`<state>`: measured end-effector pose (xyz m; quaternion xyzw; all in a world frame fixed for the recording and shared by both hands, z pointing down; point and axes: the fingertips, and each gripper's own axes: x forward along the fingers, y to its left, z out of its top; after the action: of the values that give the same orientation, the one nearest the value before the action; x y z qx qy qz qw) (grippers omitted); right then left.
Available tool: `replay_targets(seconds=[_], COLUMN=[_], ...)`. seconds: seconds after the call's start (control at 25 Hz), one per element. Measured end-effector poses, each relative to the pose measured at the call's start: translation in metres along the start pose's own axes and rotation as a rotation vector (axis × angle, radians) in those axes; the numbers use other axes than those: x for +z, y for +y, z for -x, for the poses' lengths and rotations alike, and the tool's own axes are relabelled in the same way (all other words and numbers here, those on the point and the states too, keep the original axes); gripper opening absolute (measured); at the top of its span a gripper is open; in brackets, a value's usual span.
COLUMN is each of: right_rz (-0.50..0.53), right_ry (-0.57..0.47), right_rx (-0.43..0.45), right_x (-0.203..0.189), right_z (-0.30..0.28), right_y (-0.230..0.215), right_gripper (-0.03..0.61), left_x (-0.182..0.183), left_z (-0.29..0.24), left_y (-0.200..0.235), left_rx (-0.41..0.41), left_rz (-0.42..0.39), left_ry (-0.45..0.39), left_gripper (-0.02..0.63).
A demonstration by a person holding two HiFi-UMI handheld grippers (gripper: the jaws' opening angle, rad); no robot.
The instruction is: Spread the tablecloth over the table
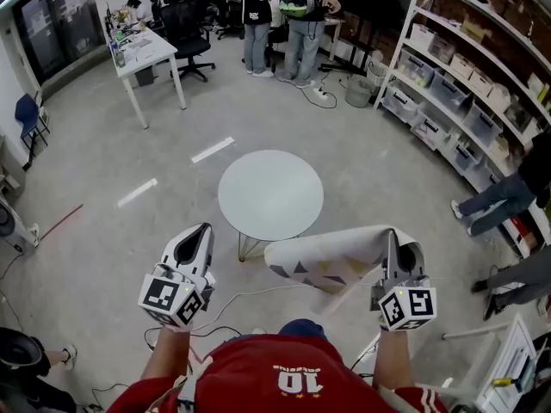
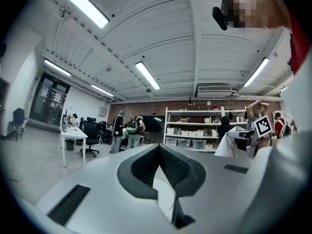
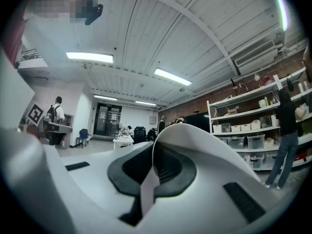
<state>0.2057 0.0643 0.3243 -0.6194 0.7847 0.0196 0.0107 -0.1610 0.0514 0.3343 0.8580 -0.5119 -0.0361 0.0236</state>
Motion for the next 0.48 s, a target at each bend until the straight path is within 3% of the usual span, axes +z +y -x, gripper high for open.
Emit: replay_targets(seconds=[0.24,0.48], right_rz=[0.005,0.009], right_ry=[-0.003,-0.010], right_rx=[-0.041,-0.042], right_x=[0.001,-0.010], right_z=[-0.015,-0.051], right_y=[-0.013,-0.036], right_gripper=[0.014,0.014], left_x=[-0.006,-0.015], left_z=[-0.018,-0.073], left_y=[0.008,0.009], left_rx=[-0.018,-0.044], left_rz=[0.011,0.012], left_ry=[-0.002,0.006], left_gripper=[0.002,0.002])
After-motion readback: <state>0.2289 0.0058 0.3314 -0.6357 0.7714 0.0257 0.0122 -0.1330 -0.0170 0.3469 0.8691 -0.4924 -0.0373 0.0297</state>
